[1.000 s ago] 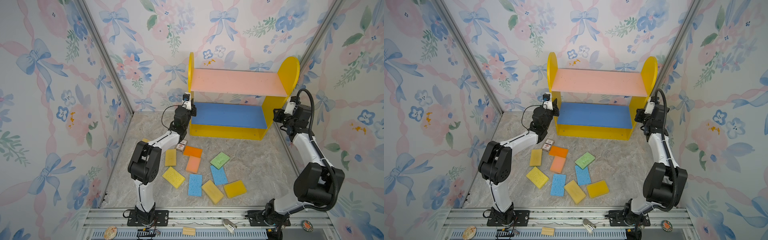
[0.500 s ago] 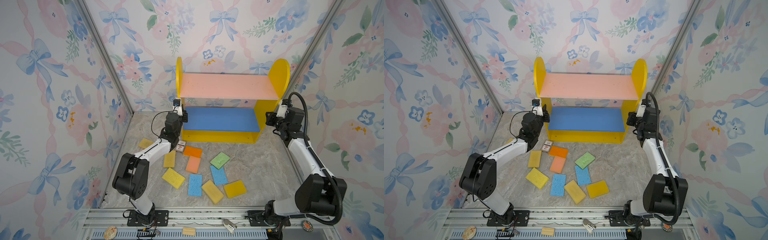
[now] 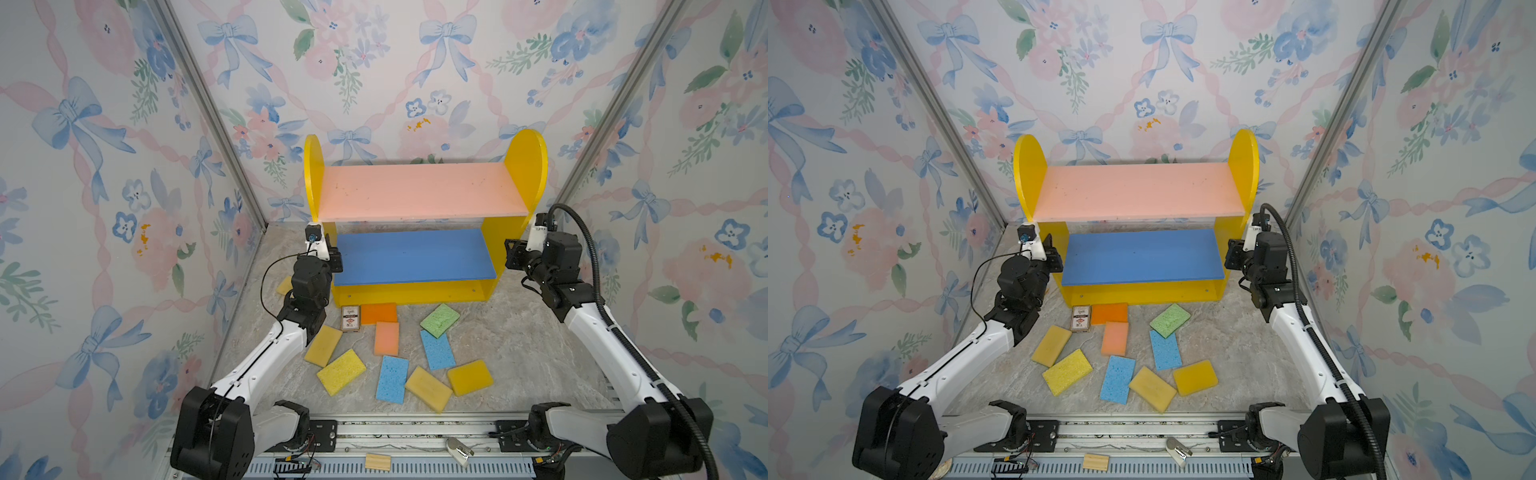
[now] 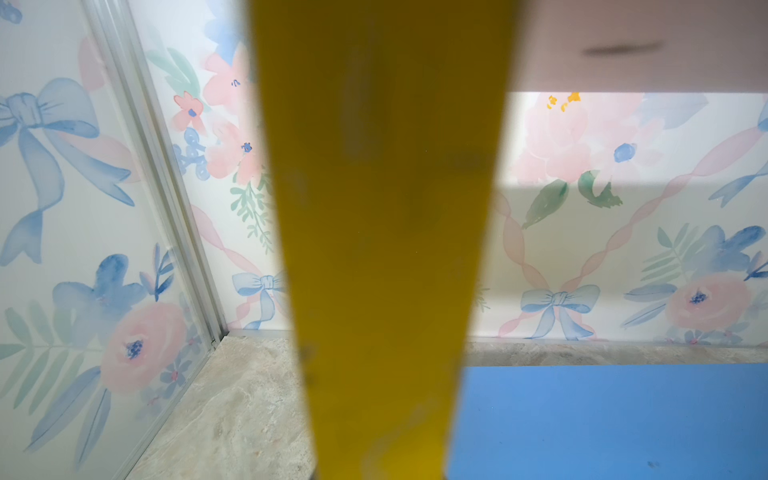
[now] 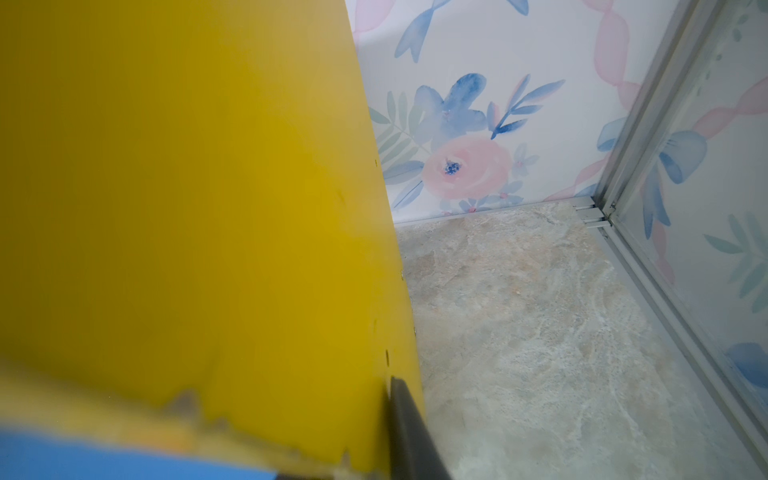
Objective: Place and organize the cleaning sponges onto the shelf
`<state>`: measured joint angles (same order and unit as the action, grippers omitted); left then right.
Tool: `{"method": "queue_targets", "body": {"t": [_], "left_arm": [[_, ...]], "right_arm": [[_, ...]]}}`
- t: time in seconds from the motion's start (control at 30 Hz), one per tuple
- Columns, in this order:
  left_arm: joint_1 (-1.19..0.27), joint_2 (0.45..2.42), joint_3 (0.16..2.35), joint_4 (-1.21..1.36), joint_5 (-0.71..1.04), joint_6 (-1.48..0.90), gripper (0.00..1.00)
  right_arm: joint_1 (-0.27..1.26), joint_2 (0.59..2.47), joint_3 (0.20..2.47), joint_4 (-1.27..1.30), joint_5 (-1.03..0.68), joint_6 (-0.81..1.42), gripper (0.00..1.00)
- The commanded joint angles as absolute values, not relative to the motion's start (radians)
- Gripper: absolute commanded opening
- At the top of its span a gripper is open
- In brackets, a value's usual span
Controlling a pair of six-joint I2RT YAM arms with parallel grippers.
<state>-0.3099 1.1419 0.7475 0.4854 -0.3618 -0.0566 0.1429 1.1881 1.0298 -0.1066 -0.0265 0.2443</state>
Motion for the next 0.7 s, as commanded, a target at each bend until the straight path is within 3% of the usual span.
{"method": "queue_targets", "body": {"t": [0.0,0.33,0.4,0.47,0.57,0.63,0.67], "left_arm": [[-0.34,1.039,0.748,0.48,-0.216,-0.022,0.0],[-0.34,0.904,0.692,0.396,-0.214,-0.057,0.0],[-0.341,0.901,0.691,0.376,-0.226,-0.063,0.0],[-0.34,0.902,0.699,0.34,-0.229,-0.067,0.28],[-0.34,0.885,0.704,0.294,-0.219,-0.083,0.37],[-0.339,0.851,0.695,0.27,-0.223,-0.112,0.56],[-0.339,0.826,0.69,0.26,-0.227,-0.134,0.6]], "right_arm": [[0.247,1.105,1.01,-0.173,-0.099,0.216,0.03],[0.297,0.969,0.942,-0.252,-0.043,0.229,0.05],[0.298,0.953,0.942,-0.266,-0.037,0.229,0.11],[0.298,0.943,0.946,-0.285,-0.036,0.224,0.29],[0.298,0.935,0.967,-0.323,-0.044,0.216,0.44],[0.298,0.924,0.975,-0.339,-0.048,0.217,0.51],[0.297,0.916,0.978,-0.346,-0.053,0.218,0.54]]}}
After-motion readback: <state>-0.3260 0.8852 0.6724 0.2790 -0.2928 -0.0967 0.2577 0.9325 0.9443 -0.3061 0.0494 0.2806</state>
